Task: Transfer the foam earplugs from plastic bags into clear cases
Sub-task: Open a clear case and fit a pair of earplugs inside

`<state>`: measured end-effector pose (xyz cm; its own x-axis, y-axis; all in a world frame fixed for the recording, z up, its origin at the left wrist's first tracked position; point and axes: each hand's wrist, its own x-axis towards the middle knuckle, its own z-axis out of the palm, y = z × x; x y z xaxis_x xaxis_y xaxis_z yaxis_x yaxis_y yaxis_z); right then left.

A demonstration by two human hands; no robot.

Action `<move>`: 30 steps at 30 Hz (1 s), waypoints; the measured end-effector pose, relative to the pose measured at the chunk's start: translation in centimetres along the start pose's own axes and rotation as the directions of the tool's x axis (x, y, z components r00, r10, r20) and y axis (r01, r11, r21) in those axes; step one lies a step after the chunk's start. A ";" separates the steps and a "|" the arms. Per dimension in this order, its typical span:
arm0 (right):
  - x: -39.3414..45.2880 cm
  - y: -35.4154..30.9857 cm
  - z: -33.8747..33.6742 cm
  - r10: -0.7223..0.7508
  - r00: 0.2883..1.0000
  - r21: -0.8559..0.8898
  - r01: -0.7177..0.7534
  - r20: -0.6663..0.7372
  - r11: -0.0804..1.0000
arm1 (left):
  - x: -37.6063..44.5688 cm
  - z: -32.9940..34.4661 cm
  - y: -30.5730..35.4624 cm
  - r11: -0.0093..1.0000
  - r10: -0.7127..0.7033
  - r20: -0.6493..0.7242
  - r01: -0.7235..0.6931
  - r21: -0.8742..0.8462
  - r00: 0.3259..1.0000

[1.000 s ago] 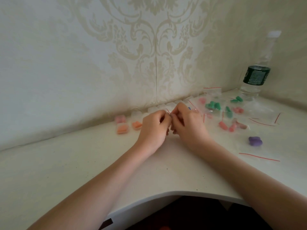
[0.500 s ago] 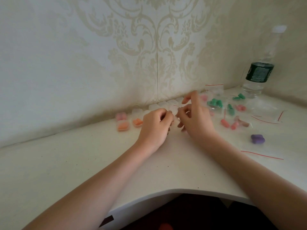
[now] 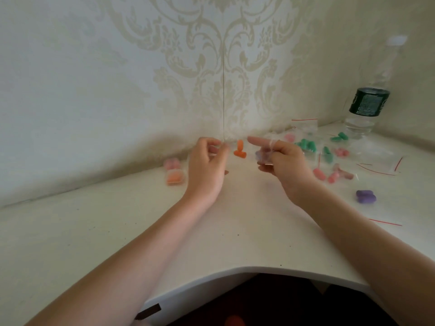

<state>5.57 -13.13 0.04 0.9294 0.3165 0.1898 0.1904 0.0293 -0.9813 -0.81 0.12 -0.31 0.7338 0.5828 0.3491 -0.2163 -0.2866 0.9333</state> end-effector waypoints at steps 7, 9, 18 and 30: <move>0.0 -0.4 -0.7 0.221 0.972 0.306 -0.237 0.085 0.922 | 0.5 -0.2 0.2 0.758 -0.357 0.337 0.481 -0.440 0.871; 0.1 -0.3 -0.6 0.202 0.976 0.245 -0.216 0.082 0.945 | 0.6 -0.3 0.1 0.722 -0.367 0.330 0.491 -0.488 0.869; -0.3 0.1 0.0 0.085 0.986 0.065 -0.095 0.143 0.993 | 1.0 -0.4 0.0 0.717 -0.393 0.232 0.454 -0.528 0.890; -0.4 0.4 0.1 0.002 0.979 -0.064 0.011 0.202 0.998 | 0.8 -0.7 0.2 0.987 0.118 0.211 -0.092 -0.131 0.970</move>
<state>5.20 -13.13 -0.43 0.8467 0.5017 0.1772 0.2204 -0.0277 -0.9750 -0.73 1.07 0.19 0.8224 0.3708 0.4314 -0.3654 -0.2369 0.9002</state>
